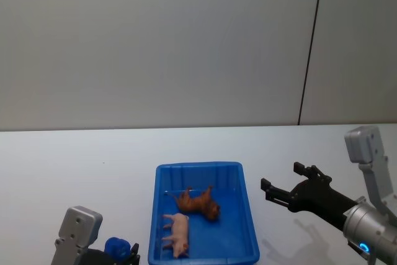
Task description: Pick up the two dolls from the table and place them into the box.
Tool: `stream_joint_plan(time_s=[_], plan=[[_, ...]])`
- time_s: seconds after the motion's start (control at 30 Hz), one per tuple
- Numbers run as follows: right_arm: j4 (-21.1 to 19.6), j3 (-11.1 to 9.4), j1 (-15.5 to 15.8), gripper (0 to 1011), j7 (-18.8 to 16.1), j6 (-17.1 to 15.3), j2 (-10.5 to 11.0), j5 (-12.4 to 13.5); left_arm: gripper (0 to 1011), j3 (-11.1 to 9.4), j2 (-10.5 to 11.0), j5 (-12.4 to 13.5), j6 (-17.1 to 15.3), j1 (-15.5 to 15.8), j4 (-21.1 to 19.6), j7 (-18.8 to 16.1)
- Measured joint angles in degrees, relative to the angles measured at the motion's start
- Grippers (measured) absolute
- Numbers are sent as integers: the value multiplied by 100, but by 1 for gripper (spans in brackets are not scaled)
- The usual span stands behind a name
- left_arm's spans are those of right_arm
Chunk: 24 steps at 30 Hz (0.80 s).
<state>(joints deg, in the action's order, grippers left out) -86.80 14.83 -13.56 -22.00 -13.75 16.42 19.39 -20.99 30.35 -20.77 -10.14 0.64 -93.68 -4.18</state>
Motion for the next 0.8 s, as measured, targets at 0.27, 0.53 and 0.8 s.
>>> stream_joint_plan(time_s=[0.27, 0.53, 0.8], plan=[[0, 0, 0, 1001, 0, 0, 0, 0, 939, 14, -98, -2, -57, 88, 203, 137], [0, 0, 0, 1001, 0, 0, 0, 0, 714, 28, -155, 17, -172, 152, 305, 257], [1, 0, 0, 1001, 0, 0, 0, 0, 557, 78, -158, 106, -264, 202, 258, 339]])
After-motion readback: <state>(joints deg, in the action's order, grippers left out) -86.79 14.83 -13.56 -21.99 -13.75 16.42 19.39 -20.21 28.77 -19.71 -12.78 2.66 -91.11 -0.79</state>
